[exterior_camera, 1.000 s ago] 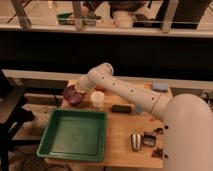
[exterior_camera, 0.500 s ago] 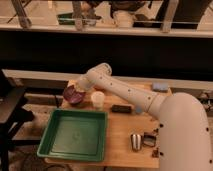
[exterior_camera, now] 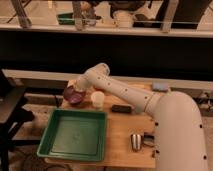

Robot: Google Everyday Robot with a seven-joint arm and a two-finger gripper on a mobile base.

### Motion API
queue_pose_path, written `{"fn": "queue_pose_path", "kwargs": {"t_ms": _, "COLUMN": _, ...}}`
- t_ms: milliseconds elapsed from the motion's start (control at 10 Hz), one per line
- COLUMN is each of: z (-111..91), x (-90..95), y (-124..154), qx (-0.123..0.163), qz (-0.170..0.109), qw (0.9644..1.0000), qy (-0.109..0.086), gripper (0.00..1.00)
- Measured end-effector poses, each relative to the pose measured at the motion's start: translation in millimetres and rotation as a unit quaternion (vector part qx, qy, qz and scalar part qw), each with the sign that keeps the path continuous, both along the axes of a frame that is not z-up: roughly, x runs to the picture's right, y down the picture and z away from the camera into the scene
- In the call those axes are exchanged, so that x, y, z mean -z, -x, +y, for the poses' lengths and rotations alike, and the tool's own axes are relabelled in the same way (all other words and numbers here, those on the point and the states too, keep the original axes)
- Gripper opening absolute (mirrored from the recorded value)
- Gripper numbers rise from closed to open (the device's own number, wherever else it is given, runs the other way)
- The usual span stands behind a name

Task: Place fork in purple bowl

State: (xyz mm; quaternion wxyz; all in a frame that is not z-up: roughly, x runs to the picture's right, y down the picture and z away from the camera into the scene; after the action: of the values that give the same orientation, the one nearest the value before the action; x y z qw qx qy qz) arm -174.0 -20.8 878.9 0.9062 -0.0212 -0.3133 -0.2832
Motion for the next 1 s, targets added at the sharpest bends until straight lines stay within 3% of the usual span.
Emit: {"fn": "queue_pose_path", "kwargs": {"t_ms": 1000, "z": -2.1, "x": -15.8, "y": -2.1, "qx": -0.006, "qz": 0.02, "qw": 0.9997, "qy": -0.012, "gripper": 0.02}}
